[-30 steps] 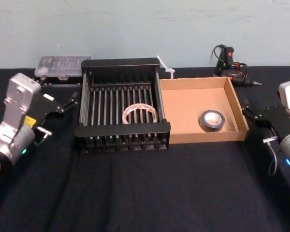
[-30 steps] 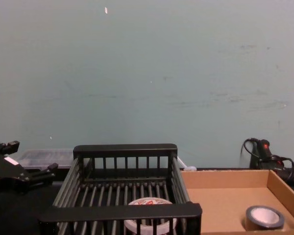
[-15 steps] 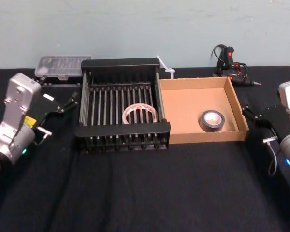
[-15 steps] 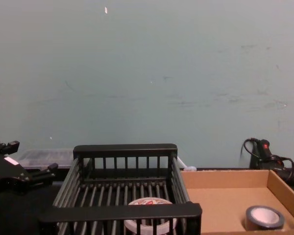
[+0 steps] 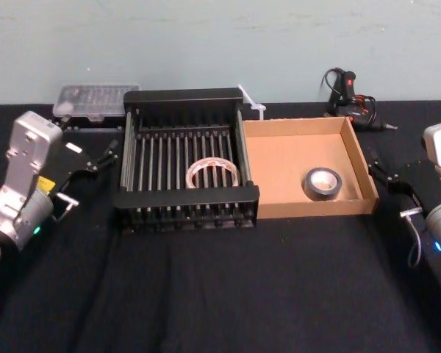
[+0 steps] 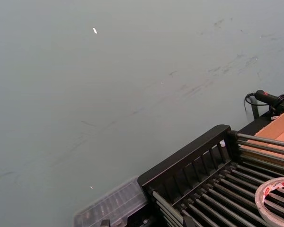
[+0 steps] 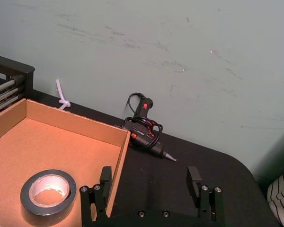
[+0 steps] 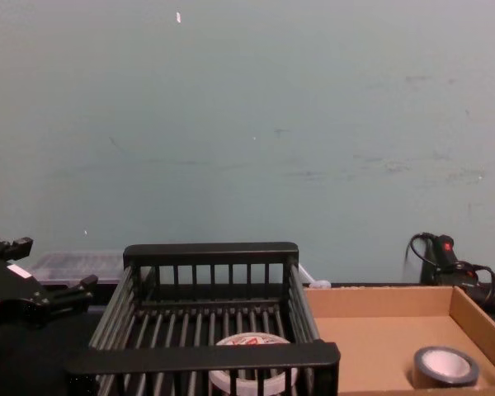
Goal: Pick up the white tape and place it into the black box , Pick up the silver tape and place it into the brown box.
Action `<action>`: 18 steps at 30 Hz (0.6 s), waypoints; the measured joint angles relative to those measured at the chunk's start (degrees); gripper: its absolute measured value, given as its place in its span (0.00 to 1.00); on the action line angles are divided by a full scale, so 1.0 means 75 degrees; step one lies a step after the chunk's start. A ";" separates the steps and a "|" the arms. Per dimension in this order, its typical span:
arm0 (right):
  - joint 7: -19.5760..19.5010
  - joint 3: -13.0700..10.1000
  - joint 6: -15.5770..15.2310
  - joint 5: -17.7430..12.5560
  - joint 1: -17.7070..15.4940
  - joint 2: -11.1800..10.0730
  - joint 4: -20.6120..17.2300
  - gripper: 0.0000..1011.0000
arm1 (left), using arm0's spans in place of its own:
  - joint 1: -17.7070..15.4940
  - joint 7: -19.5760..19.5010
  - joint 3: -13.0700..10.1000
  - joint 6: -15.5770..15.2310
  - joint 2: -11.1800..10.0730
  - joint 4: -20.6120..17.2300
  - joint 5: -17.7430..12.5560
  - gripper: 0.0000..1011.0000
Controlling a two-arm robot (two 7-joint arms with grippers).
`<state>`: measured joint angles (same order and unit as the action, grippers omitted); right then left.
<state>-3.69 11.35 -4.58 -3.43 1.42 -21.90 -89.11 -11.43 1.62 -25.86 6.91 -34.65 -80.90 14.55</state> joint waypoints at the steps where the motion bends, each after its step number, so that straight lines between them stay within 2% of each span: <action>1: 0.0000 0.0000 0.0000 0.0000 0.0000 0.0000 0.0000 0.99 | 0.0000 0.0000 0.0000 0.0000 0.0000 0.0000 0.0000 0.99; 18: 0.0000 0.0000 0.0000 0.0000 0.0000 0.0000 0.0000 0.99 | 0.0000 0.0000 0.0000 0.0001 0.0000 0.0000 0.0000 0.99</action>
<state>-3.70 11.35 -4.59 -3.43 1.42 -21.90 -89.11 -11.43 1.62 -25.86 6.91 -34.65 -80.90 14.55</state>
